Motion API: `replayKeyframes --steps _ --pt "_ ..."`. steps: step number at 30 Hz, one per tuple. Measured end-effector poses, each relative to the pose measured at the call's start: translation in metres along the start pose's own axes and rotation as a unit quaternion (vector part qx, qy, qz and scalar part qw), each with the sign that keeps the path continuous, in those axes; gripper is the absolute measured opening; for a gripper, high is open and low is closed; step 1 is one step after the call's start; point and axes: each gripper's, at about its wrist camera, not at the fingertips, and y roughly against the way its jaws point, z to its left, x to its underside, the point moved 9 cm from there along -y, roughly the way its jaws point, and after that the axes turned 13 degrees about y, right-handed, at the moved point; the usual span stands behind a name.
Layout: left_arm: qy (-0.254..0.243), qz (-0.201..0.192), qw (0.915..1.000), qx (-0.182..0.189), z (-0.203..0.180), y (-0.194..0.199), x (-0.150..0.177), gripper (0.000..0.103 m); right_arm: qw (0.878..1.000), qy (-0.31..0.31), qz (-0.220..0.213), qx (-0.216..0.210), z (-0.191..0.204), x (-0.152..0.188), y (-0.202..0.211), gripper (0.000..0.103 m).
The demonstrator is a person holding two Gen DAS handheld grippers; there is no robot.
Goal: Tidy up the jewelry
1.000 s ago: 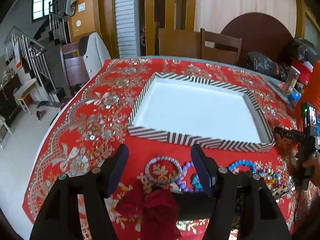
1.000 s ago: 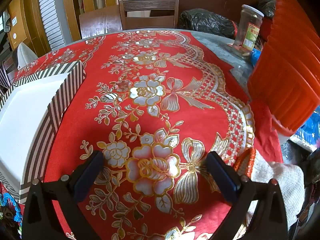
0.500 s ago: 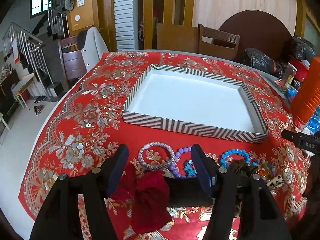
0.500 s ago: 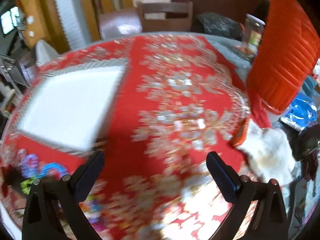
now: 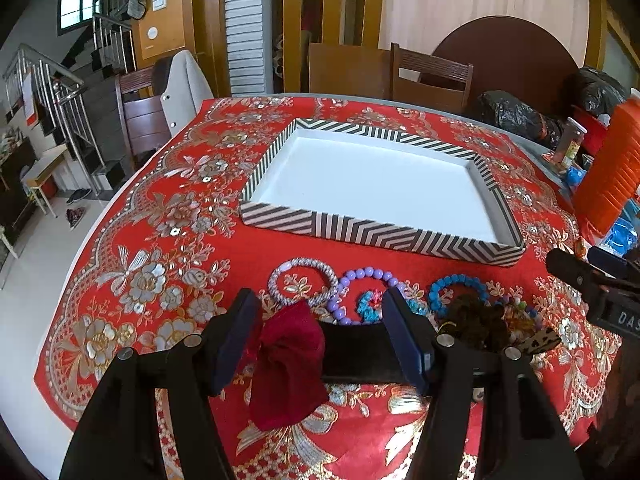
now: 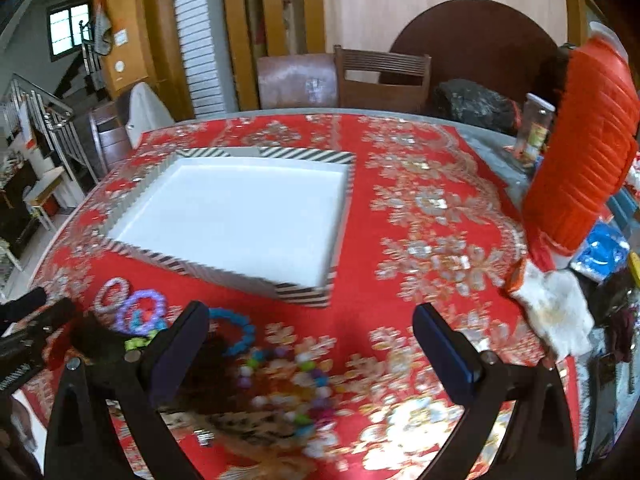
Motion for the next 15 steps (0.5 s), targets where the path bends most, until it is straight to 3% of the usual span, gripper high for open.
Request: replayKeyframes --steps 9,15 --pt "0.011 0.004 0.9999 -0.003 0.011 0.004 0.010 0.071 0.999 0.026 -0.001 -0.036 0.036 0.003 0.006 0.103" --pt "0.007 0.006 0.9999 -0.004 0.008 0.004 0.014 0.071 0.999 0.035 0.004 -0.038 0.044 0.002 0.007 0.103"
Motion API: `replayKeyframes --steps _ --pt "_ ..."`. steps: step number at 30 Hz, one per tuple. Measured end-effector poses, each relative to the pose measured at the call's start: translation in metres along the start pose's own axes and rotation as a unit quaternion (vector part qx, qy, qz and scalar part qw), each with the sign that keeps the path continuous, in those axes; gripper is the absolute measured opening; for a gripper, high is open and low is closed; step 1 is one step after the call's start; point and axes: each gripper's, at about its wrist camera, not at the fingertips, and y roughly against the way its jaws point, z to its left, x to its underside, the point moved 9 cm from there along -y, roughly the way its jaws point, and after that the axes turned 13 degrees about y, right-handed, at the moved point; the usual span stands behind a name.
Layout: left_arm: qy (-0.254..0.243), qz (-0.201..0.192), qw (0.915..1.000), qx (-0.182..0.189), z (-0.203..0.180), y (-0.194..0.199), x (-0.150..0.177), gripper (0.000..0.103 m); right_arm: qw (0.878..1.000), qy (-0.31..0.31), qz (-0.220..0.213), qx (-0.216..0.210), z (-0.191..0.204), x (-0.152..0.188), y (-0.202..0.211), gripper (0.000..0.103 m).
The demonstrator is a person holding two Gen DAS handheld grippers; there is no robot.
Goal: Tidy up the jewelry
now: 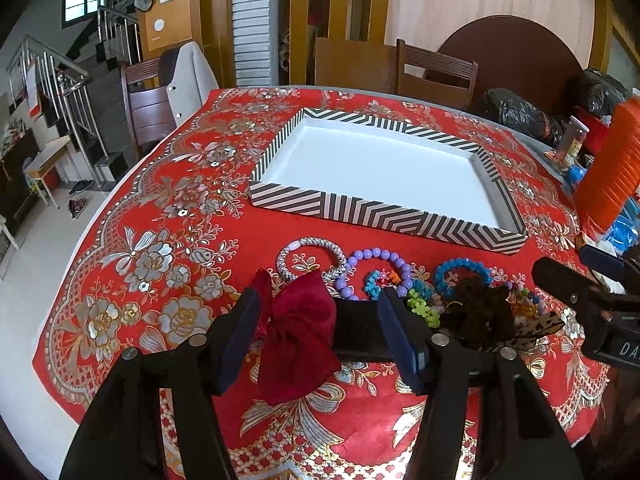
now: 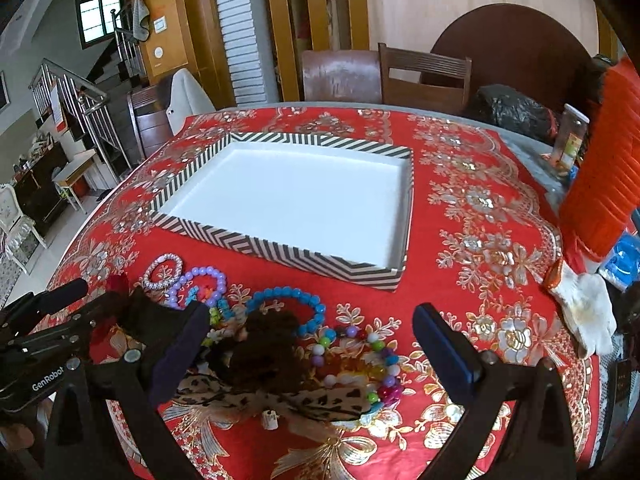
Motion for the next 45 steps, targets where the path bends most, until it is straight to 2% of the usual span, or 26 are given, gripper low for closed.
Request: replayKeyframes --steps 12,27,45 --pt "0.000 0.001 1.0000 -0.004 -0.003 -0.002 0.002 0.071 0.999 0.024 -0.005 0.021 0.006 0.002 0.003 0.103" --pt "-0.009 -0.003 0.9999 -0.004 -0.012 -0.001 -0.003 0.071 1.000 0.017 0.003 0.000 0.005 0.003 0.000 0.103" --pt "-0.010 -0.012 0.9999 0.000 -0.013 0.003 -0.008 0.068 1.000 0.026 -0.014 0.005 0.005 -0.002 0.010 0.103"
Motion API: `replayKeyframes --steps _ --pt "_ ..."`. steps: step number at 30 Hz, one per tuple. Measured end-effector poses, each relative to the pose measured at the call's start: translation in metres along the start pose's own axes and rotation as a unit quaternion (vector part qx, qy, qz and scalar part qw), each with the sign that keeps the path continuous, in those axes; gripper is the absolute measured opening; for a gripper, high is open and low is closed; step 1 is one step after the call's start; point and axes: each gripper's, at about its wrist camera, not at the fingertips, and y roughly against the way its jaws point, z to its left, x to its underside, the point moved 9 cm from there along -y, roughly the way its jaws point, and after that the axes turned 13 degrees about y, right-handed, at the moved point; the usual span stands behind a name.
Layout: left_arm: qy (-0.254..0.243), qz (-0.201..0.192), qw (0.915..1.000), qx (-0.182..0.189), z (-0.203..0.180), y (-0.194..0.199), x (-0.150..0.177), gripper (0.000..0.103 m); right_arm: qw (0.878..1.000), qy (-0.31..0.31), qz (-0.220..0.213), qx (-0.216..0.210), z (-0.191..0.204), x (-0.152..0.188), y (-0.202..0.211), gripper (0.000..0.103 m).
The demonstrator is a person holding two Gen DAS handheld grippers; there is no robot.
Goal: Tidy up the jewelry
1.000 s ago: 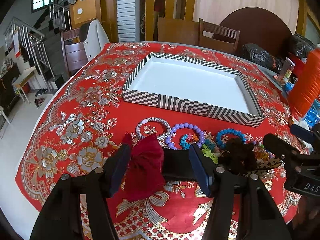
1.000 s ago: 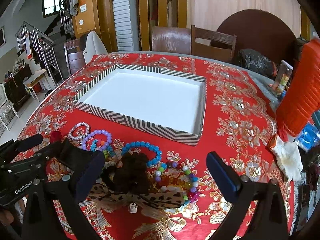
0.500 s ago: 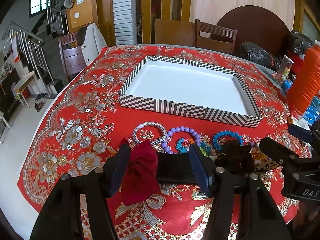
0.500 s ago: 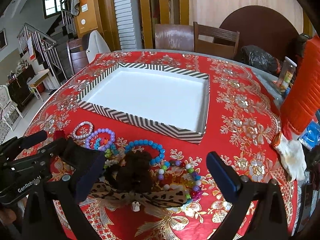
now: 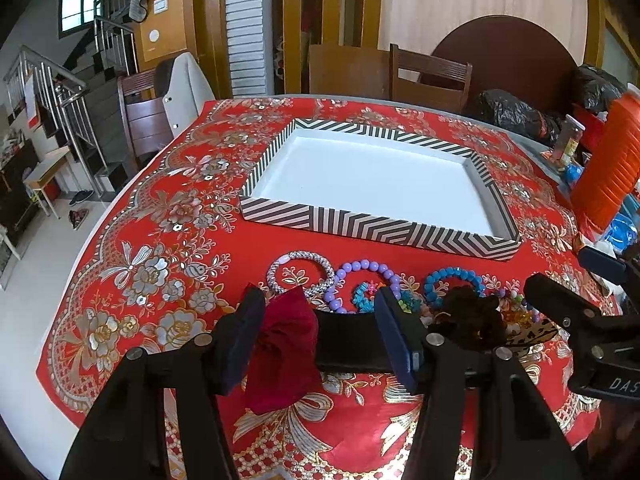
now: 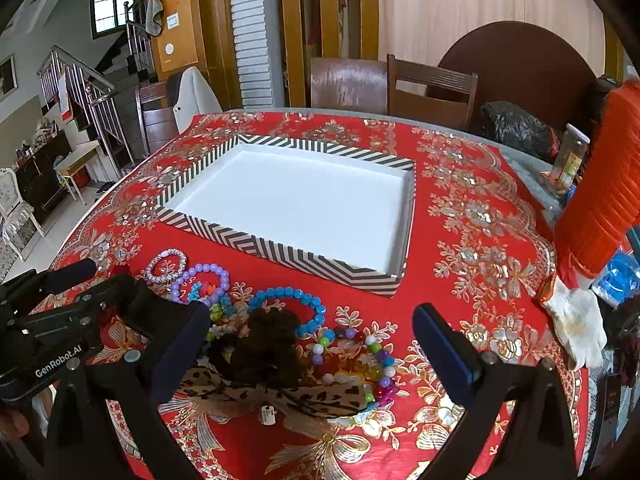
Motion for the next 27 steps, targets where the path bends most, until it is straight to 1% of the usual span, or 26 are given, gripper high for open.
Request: replayKeyframes --steps 8,18,27 --pt "0.005 0.000 1.0000 -0.003 0.0035 -0.0007 0.0010 0.068 1.000 0.007 -0.007 0.000 0.0026 -0.0009 0.0006 0.103" --pt "0.006 0.002 1.0000 -0.001 0.0044 0.0010 0.0022 0.067 1.000 0.000 -0.002 -0.006 0.0026 0.0013 -0.0001 0.103" --pt "0.003 0.001 1.0000 -0.004 0.0017 0.0013 0.0041 0.067 1.000 0.001 0.002 -0.003 0.0029 0.0022 -0.0009 0.103"
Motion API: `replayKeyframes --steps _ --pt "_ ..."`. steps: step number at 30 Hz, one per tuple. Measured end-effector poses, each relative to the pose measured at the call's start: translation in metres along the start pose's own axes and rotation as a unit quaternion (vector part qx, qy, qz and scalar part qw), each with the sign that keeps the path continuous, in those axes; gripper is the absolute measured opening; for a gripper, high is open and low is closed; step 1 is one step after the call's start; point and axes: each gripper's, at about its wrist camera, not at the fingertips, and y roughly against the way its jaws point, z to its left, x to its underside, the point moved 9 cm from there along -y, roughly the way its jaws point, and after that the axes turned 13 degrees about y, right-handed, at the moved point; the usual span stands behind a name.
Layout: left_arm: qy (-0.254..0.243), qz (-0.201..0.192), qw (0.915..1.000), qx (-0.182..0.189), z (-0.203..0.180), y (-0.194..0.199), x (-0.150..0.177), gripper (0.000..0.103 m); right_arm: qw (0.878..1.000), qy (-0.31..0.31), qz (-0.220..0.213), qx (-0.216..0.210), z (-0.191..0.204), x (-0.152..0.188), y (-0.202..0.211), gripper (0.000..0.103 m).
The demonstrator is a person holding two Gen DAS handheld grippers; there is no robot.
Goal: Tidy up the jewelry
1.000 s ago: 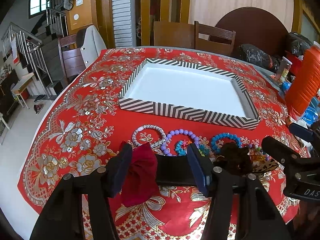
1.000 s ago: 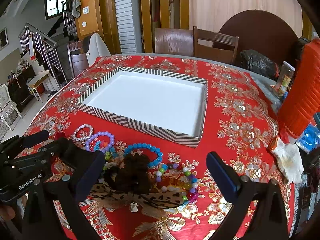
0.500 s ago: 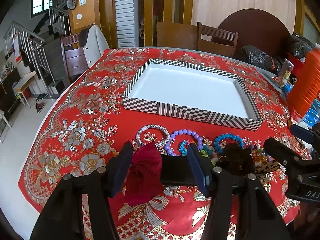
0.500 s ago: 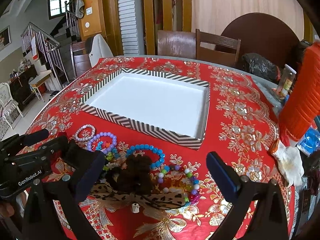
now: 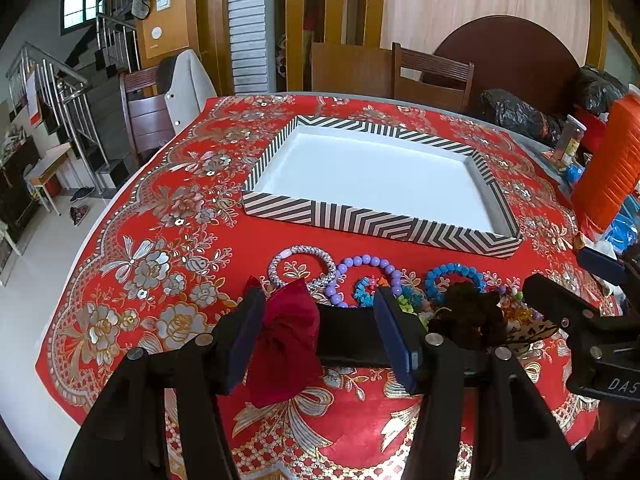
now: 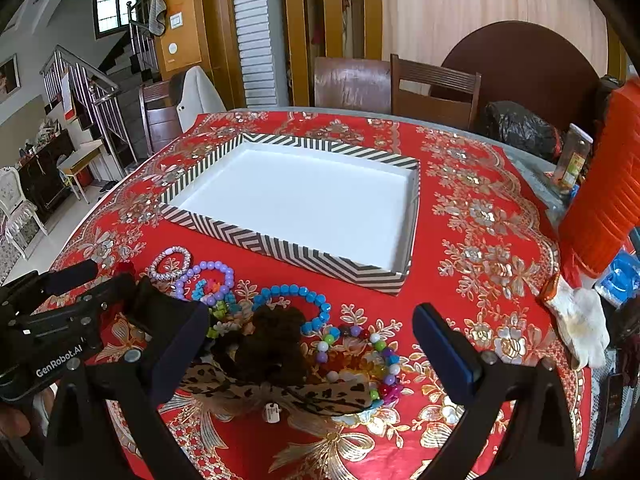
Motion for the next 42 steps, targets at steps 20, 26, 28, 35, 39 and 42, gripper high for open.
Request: replayKeyframes --steps 20,26,28,35,39,42 --pt "0.000 -0.003 1.0000 0.007 -0.0013 0.0007 -0.0002 0.067 1.000 -0.002 0.004 -0.001 -0.0013 0.0014 -0.0016 0.103" --pt "0.000 0.000 1.0000 0.005 0.0002 -0.0003 0.0003 0.067 1.000 0.000 0.005 -0.001 0.0001 0.0014 -0.0014 0.103" --pt "0.000 0.002 1.0000 0.006 0.0006 -0.0009 0.0006 0.067 1.000 0.000 0.004 -0.001 -0.0001 0.0014 -0.0014 0.103" --pt "0.001 0.004 1.0000 0.007 0.0017 -0.0015 0.0018 0.067 1.000 0.000 0.006 -0.001 -0.0002 0.0023 -0.0024 0.103" --pt "0.002 0.009 0.9999 0.010 0.0032 -0.0028 0.0026 0.067 1.000 -0.002 0.008 -0.002 -0.0013 0.0041 -0.0037 0.103" --pt "0.007 0.015 0.9997 0.017 0.0073 -0.0031 0.0007 0.067 1.000 -0.002 0.009 -0.003 -0.0016 0.0042 -0.0041 0.103"
